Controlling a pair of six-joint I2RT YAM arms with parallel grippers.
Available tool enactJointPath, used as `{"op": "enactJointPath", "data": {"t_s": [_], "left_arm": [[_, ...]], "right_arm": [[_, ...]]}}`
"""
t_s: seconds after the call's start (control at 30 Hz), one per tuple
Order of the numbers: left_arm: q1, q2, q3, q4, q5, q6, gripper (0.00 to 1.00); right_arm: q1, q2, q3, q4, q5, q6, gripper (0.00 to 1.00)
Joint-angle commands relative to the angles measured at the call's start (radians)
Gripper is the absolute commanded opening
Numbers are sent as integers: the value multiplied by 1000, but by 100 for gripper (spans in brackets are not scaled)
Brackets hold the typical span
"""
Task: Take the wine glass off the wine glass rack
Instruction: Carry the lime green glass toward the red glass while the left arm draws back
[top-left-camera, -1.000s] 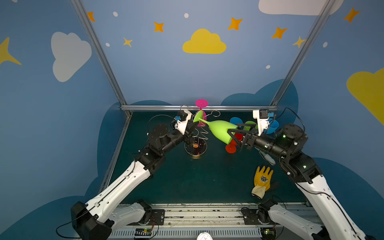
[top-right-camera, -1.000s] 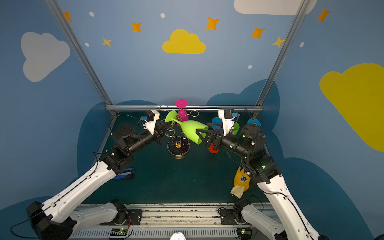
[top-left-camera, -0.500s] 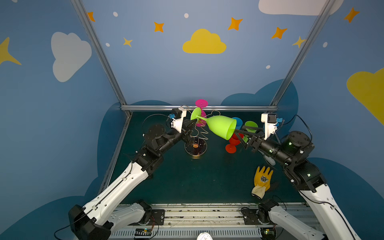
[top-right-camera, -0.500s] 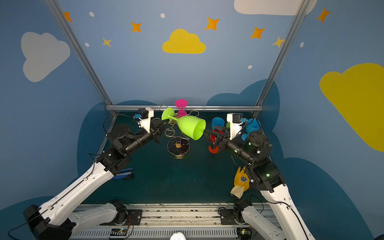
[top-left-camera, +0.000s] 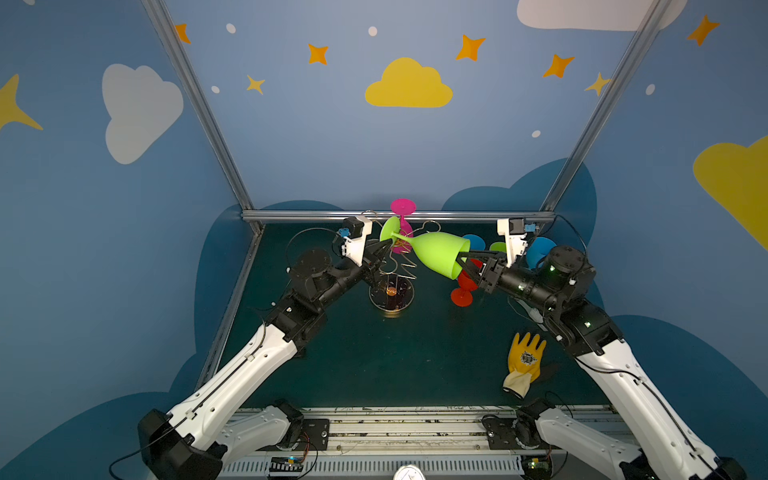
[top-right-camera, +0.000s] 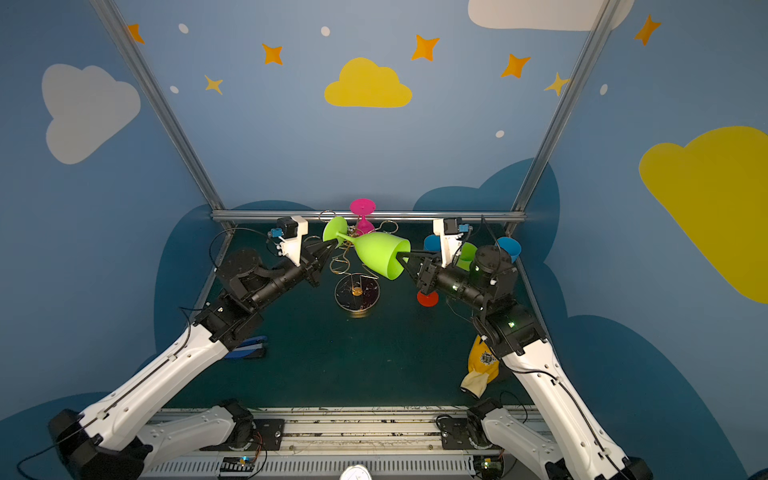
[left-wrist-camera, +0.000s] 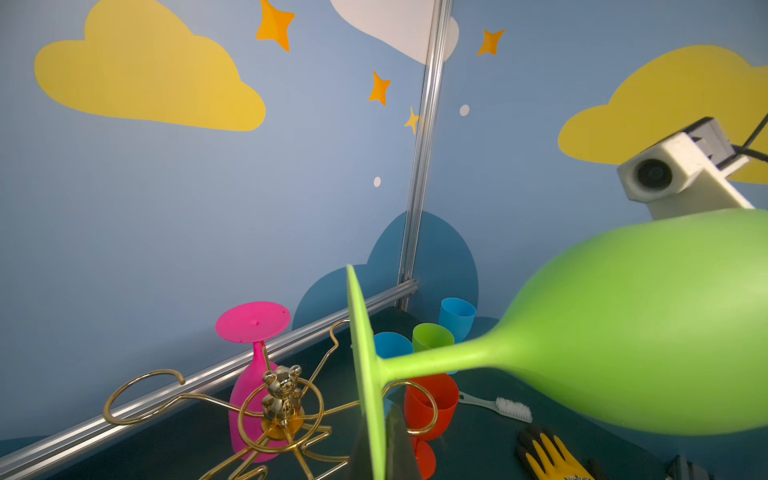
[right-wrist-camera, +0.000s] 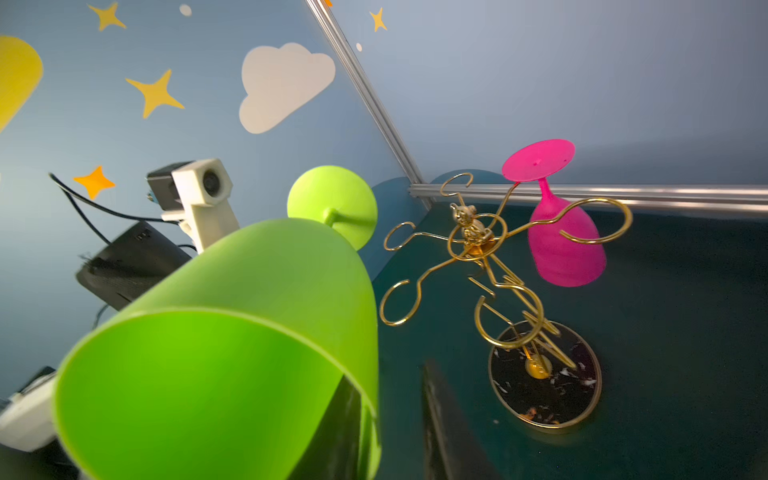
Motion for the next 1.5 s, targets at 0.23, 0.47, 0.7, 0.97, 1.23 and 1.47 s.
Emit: {"op": "enactJointPath", "data": {"t_s": [0.23,0.47,0.7,0.97,1.23,1.47], "left_arm": [[-1,-7,-10,27,1,5,6],[1,-51,-41,22,-95,25,72],[65,-156,-101,12,-187,47,83],[293,-284,-218,20,-207,1,87],[494,-300,-359,83,-171,-87,88],[542,-315,-453,117,-196,-110,88]], "right_arm": [[24,-12,41,1,7,-14,0],[16,-90,93,-136,133,-113,0],[11,-186,207,-415,299,-252,0],[12,-234,311,-806,447,-335,0],[12,-176,245,-1039,470,-315,0],[12,-51,135,-1007,452,-283,0]]}}
